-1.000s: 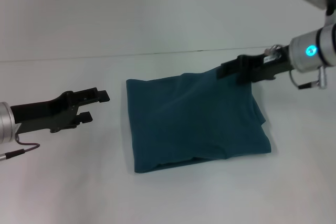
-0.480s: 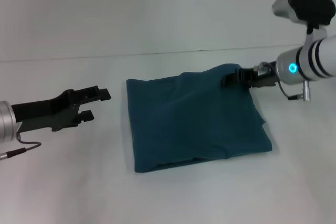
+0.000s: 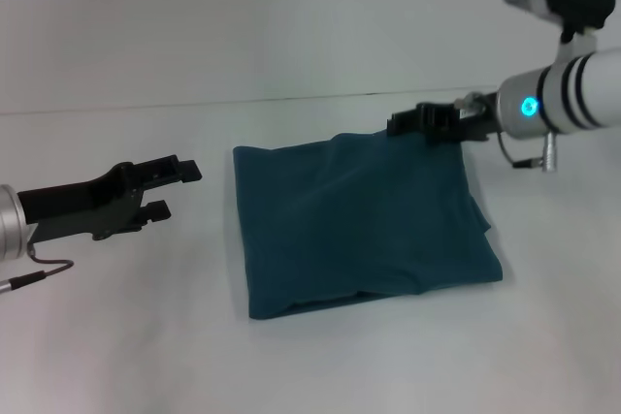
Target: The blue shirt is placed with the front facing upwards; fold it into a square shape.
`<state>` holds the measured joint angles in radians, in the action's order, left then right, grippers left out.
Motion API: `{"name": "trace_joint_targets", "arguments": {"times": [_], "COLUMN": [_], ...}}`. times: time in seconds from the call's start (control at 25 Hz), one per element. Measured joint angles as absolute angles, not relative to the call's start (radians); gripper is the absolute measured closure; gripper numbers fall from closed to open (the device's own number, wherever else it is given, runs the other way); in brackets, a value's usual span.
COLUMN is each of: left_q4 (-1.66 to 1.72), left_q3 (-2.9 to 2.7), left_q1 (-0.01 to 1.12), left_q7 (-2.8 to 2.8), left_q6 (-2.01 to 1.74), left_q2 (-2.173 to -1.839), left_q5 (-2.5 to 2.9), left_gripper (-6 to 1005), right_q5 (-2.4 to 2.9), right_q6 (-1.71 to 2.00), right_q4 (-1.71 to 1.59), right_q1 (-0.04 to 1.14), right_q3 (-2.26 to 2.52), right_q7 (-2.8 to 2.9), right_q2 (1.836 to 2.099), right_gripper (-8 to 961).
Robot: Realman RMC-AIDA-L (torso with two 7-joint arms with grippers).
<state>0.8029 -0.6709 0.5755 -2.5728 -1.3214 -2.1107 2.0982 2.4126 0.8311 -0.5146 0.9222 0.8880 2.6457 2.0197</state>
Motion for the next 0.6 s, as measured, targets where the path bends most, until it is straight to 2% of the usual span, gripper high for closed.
{"name": "trace_joint_targets", "arguments": {"times": [0.16, 0.32, 0.48, 0.6], "left_q4": [0.801, 0.800, 0.801, 0.802], "left_q3": [-0.667, -0.667, -0.668, -0.669], "left_q1": [0.575, 0.575, 0.575, 0.575], "left_q7": [-2.570, -2.570, -2.569, -2.568], "left_q6": [-1.314, -1.313, -1.321, -1.341], "left_q2": [-2.111, -2.111, -2.111, -2.106], "left_q5": [2.098, 2.098, 2.098, 2.101], "left_gripper": [114, 115, 124, 131], "right_q5": [2.467, 2.564, 2.512, 2.443], "right_q6": [0.726, 0.703, 0.818, 0.993], "right_q4": [-0.438, -0.462, -0.572, -0.690], "right_q1": [0.941, 0.939, 0.904, 0.871], "right_q3": [0.908, 0.911, 0.906, 0.905], "right_q7": [2.645, 2.720, 2.720, 2.713], "right_q2": [2.031, 2.028, 2.013, 1.985], "right_gripper": [246, 245, 245, 244]}}
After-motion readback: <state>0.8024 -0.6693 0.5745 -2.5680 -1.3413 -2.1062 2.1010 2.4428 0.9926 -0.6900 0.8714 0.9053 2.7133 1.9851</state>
